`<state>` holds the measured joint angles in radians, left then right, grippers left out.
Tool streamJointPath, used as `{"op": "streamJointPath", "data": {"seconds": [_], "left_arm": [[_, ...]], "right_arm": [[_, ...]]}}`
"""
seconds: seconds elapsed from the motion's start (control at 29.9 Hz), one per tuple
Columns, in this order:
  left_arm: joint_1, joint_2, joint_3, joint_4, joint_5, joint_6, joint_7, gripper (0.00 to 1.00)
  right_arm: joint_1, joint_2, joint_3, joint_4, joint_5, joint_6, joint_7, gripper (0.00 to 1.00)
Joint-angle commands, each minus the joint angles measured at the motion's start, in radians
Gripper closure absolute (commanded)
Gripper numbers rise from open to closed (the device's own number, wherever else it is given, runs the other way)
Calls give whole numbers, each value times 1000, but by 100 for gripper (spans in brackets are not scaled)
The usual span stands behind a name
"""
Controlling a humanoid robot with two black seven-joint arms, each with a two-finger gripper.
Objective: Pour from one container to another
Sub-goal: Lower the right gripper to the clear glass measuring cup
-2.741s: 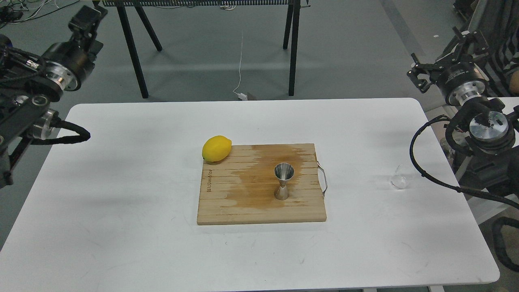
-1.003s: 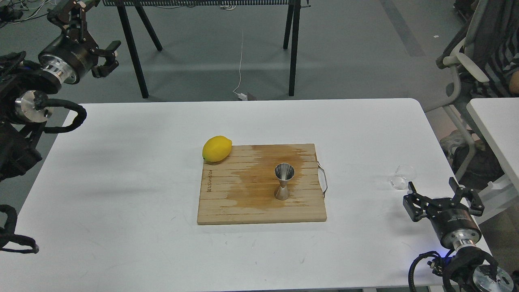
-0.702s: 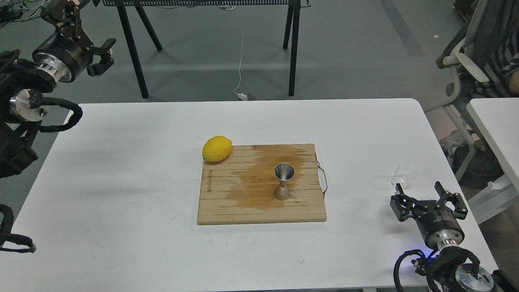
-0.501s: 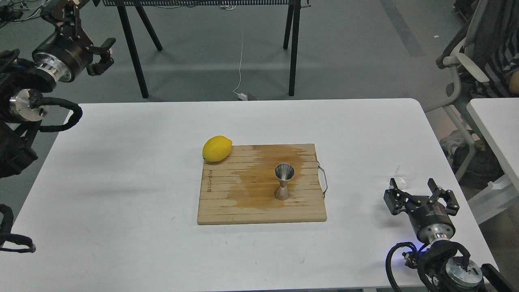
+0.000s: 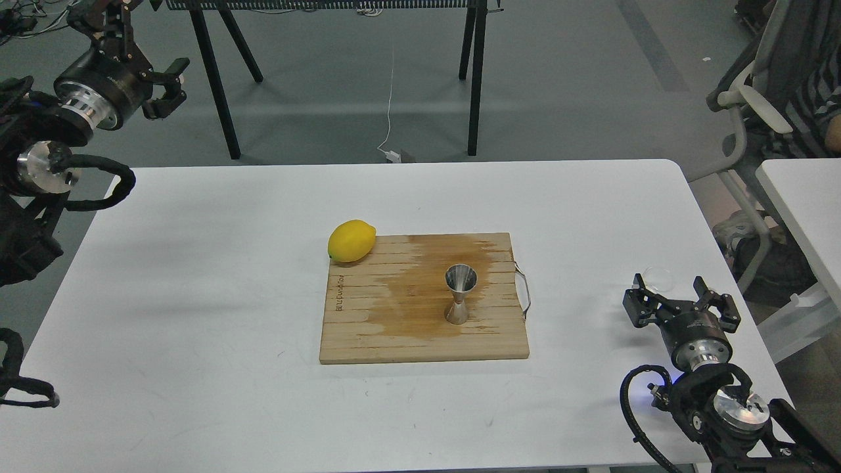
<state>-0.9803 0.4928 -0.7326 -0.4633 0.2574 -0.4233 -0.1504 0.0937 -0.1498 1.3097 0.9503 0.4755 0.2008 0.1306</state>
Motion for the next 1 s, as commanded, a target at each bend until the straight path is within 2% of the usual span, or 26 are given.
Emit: {"op": "streamJointPath", "data": {"seconds": [0.0, 0.6, 0.84, 0.97], "left_arm": [[0, 3, 1, 0, 0, 0, 2, 1], [0, 9, 1, -1, 0, 1, 3, 1], [-1, 10, -1, -1, 0, 1, 3, 1], [-8, 15, 1, -1, 0, 1, 3, 1]], "right_arm": [[41, 15, -12, -73, -1, -1, -2, 1], [127, 36, -67, -218, -5, -3, -11, 3], [138, 47, -86, -239, -5, -1, -11, 9], [138, 45, -89, -239, -9, 0, -13, 19]]}}
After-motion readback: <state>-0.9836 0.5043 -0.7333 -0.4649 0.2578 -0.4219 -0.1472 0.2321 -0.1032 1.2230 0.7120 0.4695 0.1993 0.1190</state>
